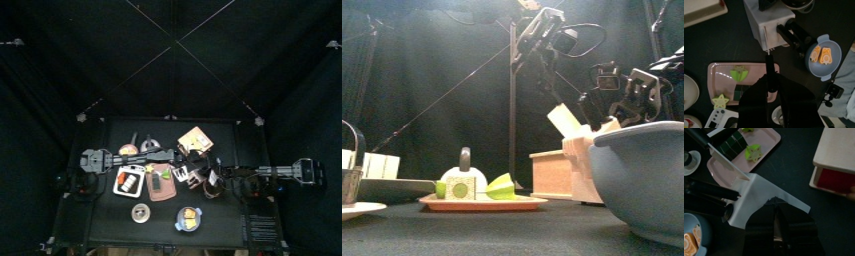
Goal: Put cleaver back in holder
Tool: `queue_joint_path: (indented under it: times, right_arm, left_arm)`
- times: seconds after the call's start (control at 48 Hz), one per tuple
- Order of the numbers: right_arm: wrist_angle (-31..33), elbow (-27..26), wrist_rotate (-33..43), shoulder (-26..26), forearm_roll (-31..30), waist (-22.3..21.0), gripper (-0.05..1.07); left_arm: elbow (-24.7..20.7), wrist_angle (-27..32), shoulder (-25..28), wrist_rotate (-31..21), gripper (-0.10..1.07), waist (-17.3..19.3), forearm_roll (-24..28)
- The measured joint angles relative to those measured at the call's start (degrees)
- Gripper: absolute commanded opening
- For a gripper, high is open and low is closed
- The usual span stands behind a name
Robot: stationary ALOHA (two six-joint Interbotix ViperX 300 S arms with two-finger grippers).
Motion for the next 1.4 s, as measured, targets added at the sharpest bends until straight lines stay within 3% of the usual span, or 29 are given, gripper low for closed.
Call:
queue_joint_path:
  times: [0.208, 0.604, 1.083, 1.229, 1.396]
  right_arm:
    - [0.0, 0.0, 0.0, 0.1, -0.1, 0.0, 0.31]
    - [0.0, 0.0, 0.1, 0.1, 0.1, 0.1, 0.31]
    - [0.0, 0.0, 0.1, 0.1, 0.1, 0.1, 0.31]
    - [-0.1, 0.0, 0.1, 0.1, 0.1, 0.1, 0.31]
    - [-0.1, 0.0, 0.2, 0.1, 0.1, 0.1, 0.31]
  left_arm:
    - [-0.9, -1.6, 0.9, 0.5, 0.49, 0.0, 0.1]
    - [-1.2, -4.9, 2.0, 2.7, 0.84, 0.1, 0.0]
    - [-0.8, -8.1, -0.3, 2.7, 0.84, 0.1, 4.0]
    - [2.8, -9.8, -3.4, 2.7, 0.84, -0.1, 5.4]
    - [11.1, -14.4, -8.8, 2.4, 0.84, -0.1, 6.2]
